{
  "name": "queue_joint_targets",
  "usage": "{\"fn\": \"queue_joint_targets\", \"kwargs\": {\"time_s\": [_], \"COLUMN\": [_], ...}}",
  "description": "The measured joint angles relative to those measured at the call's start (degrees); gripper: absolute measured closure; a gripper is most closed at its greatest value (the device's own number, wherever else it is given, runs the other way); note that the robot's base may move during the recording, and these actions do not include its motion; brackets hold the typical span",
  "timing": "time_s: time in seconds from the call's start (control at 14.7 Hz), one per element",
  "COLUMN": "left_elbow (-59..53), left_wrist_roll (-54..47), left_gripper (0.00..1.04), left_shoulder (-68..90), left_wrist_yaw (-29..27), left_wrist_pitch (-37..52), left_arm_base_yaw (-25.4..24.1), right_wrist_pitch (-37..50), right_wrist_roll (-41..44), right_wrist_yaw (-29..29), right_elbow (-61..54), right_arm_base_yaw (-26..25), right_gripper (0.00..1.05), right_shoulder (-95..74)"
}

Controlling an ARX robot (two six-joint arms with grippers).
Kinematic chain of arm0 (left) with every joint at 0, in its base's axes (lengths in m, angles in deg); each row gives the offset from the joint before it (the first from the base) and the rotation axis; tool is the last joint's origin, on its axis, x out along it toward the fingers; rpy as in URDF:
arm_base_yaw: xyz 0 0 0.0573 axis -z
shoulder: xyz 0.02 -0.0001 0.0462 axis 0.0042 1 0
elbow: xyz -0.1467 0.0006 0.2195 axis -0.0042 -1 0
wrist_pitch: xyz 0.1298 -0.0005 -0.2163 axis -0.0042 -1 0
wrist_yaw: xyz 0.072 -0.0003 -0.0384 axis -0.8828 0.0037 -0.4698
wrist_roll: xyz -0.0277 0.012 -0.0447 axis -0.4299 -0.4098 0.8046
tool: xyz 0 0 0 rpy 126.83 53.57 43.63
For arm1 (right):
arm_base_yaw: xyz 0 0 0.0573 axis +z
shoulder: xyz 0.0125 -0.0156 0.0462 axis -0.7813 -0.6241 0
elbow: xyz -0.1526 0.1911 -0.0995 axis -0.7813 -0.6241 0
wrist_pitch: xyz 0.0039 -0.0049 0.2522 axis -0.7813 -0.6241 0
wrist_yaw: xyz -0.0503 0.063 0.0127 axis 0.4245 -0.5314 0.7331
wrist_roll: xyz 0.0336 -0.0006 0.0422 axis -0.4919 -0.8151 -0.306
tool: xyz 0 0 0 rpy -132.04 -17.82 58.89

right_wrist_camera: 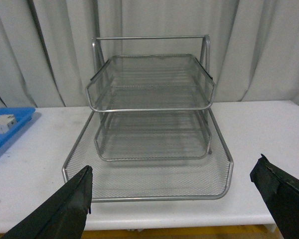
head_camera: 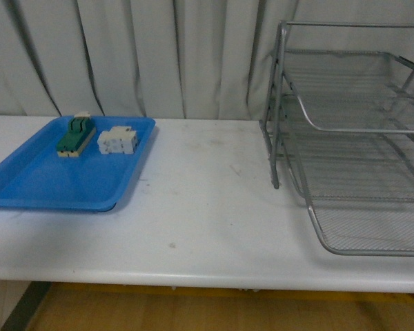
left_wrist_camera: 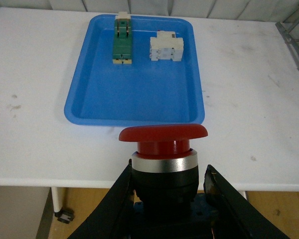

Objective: Place button on rack with both arms

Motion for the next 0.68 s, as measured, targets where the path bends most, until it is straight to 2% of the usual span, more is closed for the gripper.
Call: {"fn": "queue_joint_targets", "kwargs": {"time_s": [0.68], "left_elbow": [0.0], "left_wrist_roll": [0.0], "left_gripper": [0.69], "left_shoulder": [-0.22], "left_wrist_yaw": [0.17], "left_wrist_pitch": [0.15], "left_arm_base_yaw": [0.24], "right_wrist_pitch": [-0.11], "right_wrist_roll": [0.0], "right_wrist_yaw": [0.02], "right_elbow": [0.0], "right_arm_base_yaw": [0.0], "right_gripper": [0.06], "right_shoulder": [0.02]}}
